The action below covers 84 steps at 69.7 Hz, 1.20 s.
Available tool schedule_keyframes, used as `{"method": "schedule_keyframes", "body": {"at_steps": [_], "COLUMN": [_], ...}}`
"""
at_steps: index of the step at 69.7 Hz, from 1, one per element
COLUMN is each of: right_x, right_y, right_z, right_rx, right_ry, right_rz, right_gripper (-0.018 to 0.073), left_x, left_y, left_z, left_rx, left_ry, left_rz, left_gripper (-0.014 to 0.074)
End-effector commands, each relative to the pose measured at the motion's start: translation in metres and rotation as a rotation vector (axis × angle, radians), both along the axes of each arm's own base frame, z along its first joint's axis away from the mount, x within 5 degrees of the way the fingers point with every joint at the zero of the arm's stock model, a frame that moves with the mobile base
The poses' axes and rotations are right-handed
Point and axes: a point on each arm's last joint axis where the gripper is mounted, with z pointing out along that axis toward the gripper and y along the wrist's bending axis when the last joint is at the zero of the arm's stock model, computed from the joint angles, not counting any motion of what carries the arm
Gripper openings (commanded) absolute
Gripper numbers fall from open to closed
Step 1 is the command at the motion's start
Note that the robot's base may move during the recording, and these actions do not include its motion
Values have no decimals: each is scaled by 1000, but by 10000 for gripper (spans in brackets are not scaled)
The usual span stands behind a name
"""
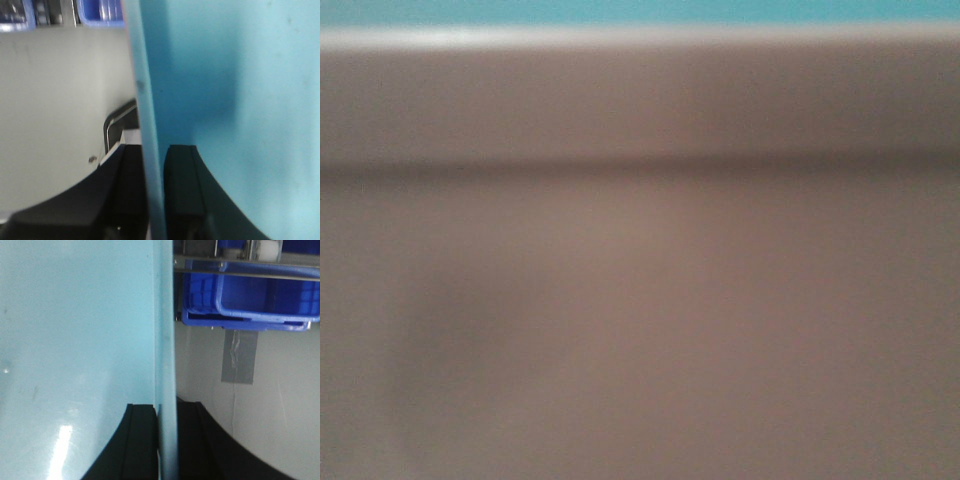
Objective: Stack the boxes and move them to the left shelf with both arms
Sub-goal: 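Raise the stacked bins with both grippers over the steel shelf rail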
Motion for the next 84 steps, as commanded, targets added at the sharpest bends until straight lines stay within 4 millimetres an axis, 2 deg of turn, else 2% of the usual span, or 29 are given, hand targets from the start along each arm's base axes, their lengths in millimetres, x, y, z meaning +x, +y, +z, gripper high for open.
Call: {"method": "schedule_keyframes", "body": {"at_steps": [1, 20, 35, 48, 59, 68, 77, 84], "right_x": [-9, 13, 47, 82, 118, 150, 181, 197], "right_y": [-5, -6, -9, -6, 0, 6, 12, 13], "right_z": [21, 45, 59, 62, 56, 41, 20, 6], "right_rx": [43, 65, 63, 80, 107, 141, 177, 186], "right_ry": [-17, -259, -348, -417, -471, -514, -552, -557], "right_rz": [-10, 13, 14, 4, -6, 0, 19, 22], "right_gripper": [55, 55, 55, 55, 55, 55, 55, 55], "left_x": [-23, 6, 31, 69, 111, 146, 181, 198], "left_y": [1, 6, -2, -5, 0, 2, 1, 0], "left_z": [31, 51, 57, 58, 57, 51, 29, 14], "left_rx": [-109, -74, -115, -159, -175, -193, -199, -196], "left_ry": [52, -288, -394, -510, -608, -669, -693, -691], "left_rz": [-33, -13, 16, 13, 49, 82, 109, 116], "left_gripper": [-6, -6, -6, -6, -6, -6, -6, -6]}}
